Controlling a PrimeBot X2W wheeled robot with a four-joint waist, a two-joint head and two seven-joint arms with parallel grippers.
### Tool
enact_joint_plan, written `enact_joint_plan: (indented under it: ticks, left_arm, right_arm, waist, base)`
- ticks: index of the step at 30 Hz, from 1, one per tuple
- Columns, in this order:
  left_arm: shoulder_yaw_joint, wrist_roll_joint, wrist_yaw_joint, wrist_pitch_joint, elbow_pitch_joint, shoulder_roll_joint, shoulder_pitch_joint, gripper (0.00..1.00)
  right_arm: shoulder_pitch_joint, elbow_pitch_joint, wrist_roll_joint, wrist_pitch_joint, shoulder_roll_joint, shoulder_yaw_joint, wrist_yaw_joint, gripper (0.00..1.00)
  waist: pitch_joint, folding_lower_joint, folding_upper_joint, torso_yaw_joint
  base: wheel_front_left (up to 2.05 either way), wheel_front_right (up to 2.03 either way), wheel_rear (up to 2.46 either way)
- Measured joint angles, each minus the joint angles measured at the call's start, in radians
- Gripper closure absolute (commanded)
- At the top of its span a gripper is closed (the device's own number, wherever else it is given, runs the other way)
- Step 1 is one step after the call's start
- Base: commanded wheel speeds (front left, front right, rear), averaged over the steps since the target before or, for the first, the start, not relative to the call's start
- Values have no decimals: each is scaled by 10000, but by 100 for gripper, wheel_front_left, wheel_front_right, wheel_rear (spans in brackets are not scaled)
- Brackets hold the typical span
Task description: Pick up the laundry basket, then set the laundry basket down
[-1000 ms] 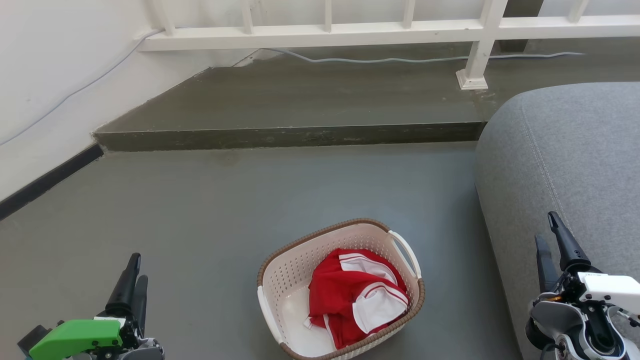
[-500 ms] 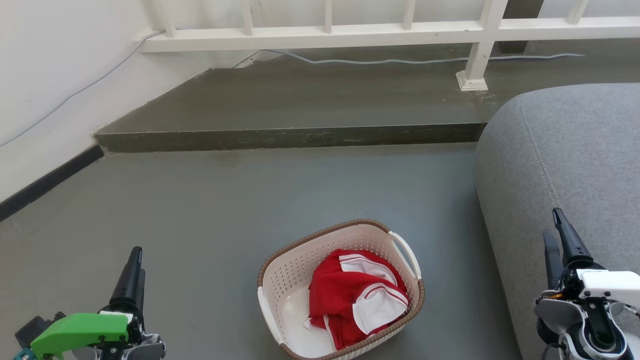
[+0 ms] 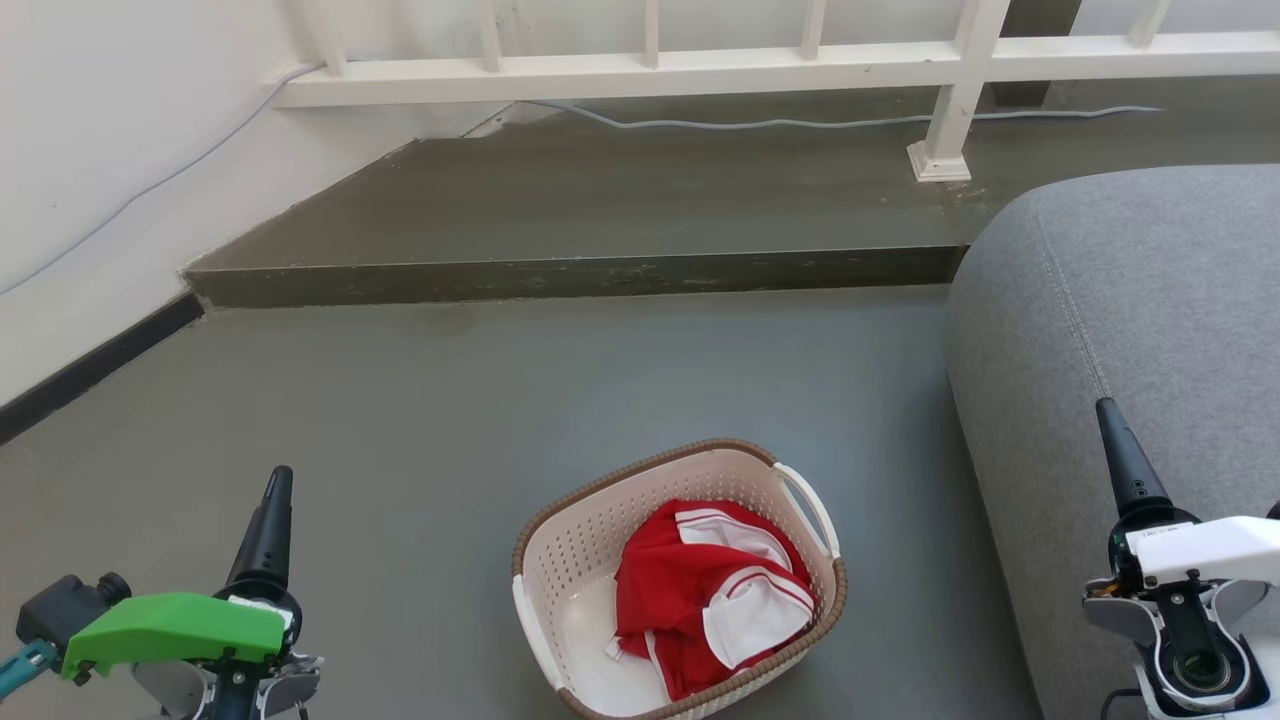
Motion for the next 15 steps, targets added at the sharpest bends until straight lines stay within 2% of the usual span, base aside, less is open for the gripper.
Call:
enact_joint_plan:
  ticks: [15]
  left_arm:
    - [-663,2585,711,-495,-353,320,-190,0]
  right_arm:
    - [-145,-449,-2677,-476,-364,713,-313,0]
  waist:
    - [-38,0,0,-6]
  base:
    - [0,0,0]
